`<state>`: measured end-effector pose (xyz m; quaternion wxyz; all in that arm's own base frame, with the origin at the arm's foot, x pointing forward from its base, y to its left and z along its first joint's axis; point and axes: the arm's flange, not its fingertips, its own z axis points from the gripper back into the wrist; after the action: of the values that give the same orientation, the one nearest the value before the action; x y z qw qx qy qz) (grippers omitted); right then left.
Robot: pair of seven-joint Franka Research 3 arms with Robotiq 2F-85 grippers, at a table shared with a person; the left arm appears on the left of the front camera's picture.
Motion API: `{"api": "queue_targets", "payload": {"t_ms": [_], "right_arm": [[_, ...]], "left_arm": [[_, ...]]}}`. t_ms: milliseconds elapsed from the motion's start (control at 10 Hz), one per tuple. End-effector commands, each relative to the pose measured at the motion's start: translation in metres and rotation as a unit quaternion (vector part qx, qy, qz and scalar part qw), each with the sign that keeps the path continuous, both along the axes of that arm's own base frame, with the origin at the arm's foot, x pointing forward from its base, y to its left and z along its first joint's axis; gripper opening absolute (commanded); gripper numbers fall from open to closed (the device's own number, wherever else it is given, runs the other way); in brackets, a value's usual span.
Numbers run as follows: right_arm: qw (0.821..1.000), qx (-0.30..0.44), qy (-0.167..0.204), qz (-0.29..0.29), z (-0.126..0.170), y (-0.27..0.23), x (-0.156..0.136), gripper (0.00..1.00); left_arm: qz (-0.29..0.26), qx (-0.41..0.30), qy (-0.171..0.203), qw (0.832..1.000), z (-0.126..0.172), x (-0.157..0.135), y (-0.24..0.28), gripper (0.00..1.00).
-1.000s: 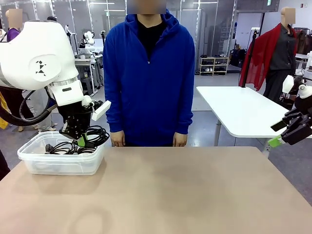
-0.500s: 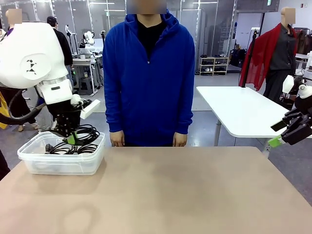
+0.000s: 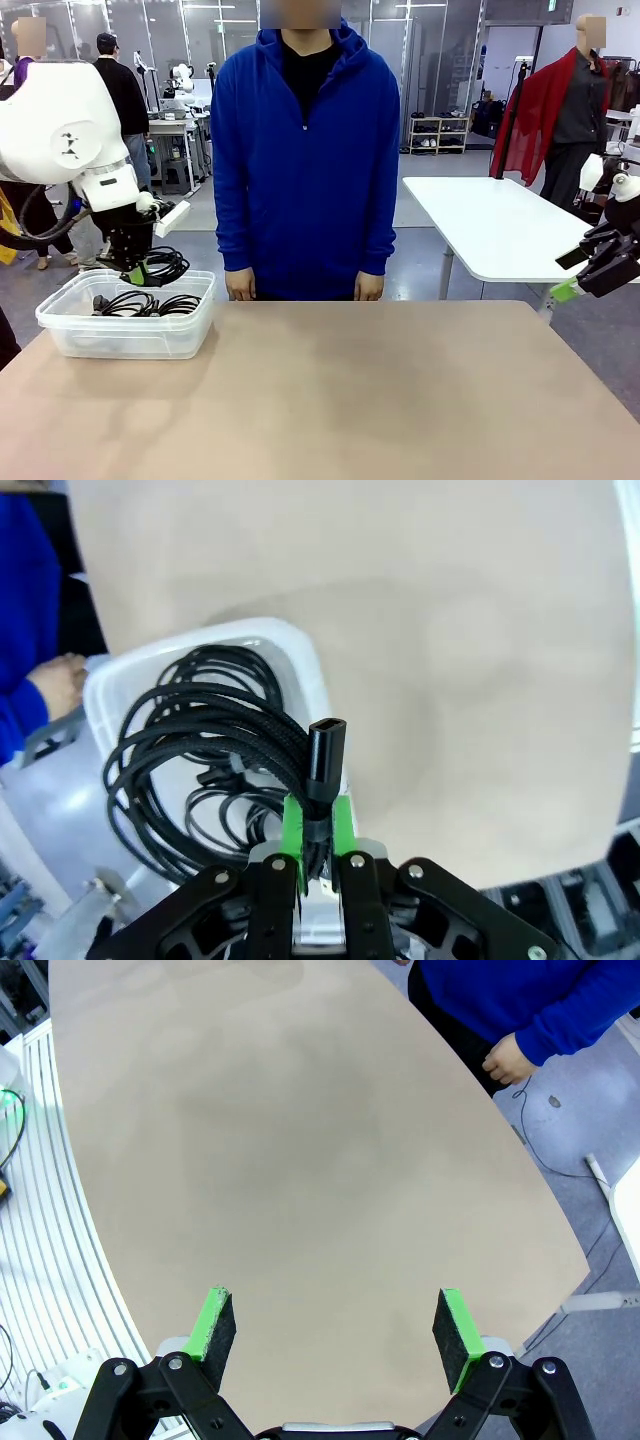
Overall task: Organize and store the cables.
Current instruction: Place the USB Extension Cable into the Organizing box.
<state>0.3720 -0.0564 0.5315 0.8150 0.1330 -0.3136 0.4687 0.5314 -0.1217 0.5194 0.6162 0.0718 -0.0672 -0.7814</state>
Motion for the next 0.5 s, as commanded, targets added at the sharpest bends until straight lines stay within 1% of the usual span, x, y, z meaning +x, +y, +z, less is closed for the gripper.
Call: {"api": "queue_targets", "payload": {"t_ms": [0, 100, 200, 400], "right_arm": [[1.000, 0.004, -0.005, 0.000, -0.001, 0.000, 0.001, 1.00], [1.000, 0.004, -0.005, 0.000, -0.001, 0.000, 0.001, 1.00], [1.000, 0.004, -0.005, 0.000, -0.001, 0.000, 0.001, 1.00], [1.000, 0.004, -0.005, 0.000, -0.001, 0.000, 0.001, 1.00]], "left_arm": [[0.028, 0.007, -0.013, 1.000, -0.009, 0.031, -0.004, 0.13], [0.036, 0.000, -0.015, 0.999, -0.021, 0.049, -0.003, 0.13], [0.045, -0.004, -0.006, 0.999, -0.032, 0.062, -0.002, 0.13], [0.082, -0.005, 0.006, 0.997, -0.052, 0.076, -0.002, 0.13]]}}
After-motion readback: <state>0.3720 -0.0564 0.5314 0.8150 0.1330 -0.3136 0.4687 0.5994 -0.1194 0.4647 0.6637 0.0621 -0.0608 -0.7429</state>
